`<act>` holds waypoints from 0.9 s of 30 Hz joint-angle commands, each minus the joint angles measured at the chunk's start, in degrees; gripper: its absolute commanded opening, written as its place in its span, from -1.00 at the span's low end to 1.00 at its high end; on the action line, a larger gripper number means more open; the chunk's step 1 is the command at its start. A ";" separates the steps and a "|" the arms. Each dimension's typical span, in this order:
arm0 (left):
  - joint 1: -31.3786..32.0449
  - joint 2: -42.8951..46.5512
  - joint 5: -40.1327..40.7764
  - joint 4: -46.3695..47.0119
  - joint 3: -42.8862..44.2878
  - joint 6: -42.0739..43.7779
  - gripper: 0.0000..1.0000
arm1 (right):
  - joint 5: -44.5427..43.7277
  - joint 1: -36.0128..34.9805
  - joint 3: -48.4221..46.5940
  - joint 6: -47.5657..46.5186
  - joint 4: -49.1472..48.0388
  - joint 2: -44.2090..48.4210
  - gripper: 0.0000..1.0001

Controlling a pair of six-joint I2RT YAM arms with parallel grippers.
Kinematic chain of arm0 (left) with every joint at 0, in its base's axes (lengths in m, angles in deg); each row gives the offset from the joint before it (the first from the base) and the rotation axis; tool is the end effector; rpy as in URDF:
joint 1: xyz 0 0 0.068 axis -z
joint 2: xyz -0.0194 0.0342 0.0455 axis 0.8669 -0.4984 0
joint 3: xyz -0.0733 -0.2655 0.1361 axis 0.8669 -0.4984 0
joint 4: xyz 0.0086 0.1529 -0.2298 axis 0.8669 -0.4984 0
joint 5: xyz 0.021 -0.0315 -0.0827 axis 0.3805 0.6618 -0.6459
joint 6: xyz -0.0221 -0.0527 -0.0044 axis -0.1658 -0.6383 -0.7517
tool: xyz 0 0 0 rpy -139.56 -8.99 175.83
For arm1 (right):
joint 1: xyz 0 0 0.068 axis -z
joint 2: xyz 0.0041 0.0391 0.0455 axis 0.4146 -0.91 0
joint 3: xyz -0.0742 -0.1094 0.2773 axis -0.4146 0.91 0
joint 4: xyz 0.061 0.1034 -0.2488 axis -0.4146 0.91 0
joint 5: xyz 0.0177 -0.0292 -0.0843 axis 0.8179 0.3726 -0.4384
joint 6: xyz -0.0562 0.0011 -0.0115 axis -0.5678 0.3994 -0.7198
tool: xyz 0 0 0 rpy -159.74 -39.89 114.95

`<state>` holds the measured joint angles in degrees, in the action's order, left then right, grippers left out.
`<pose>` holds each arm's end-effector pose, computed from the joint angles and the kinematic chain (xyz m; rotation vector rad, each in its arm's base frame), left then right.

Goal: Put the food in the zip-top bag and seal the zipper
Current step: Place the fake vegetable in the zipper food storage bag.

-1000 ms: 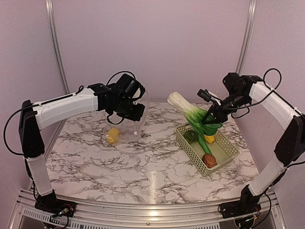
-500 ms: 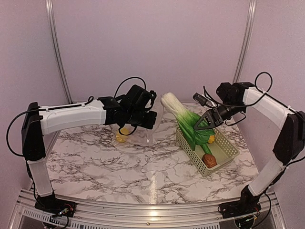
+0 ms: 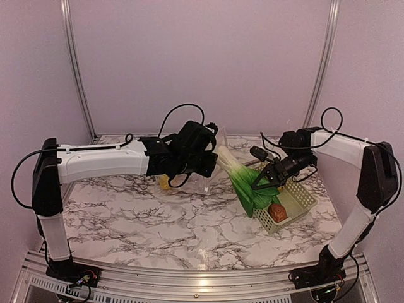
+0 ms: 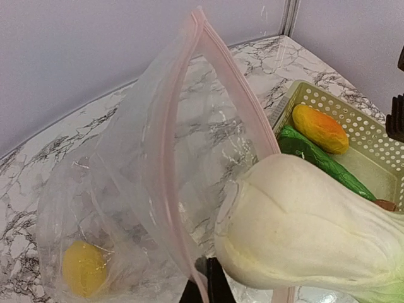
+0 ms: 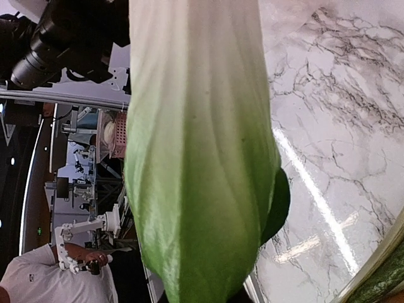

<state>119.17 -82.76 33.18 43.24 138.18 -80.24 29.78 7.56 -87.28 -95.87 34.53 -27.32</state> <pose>0.2620 -0.4063 0.3193 0.5492 2.0206 -0.3668 0.2864 0.1261 0.2821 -0.8661 2.4399 1.6983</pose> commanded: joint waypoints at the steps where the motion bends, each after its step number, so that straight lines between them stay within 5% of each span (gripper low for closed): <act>1: 1.05 -0.86 4.62 1.15 0.72 4.36 -1.00 | 1.82 -0.43 2.97 2.50 -1.46 -0.85 -1.00; 18: 7.85 -5.87 6.72 -1.44 2.90 16.78 -1.00 | 11.10 1.20 3.71 18.79 -10.07 -7.10 -1.00; 23: 9.10 -5.82 5.57 -2.05 2.81 17.15 -1.00 | 16.58 -0.31 2.44 28.91 -19.67 -9.48 -0.76; 27: 9.22 -5.95 4.58 -2.70 3.65 16.87 -1.00 | 25.33 -1.00 6.87 47.16 -37.50 -10.25 -0.62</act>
<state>127.63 -88.40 38.87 42.52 140.76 -64.14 43.86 7.63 -82.47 -67.04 15.84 -36.93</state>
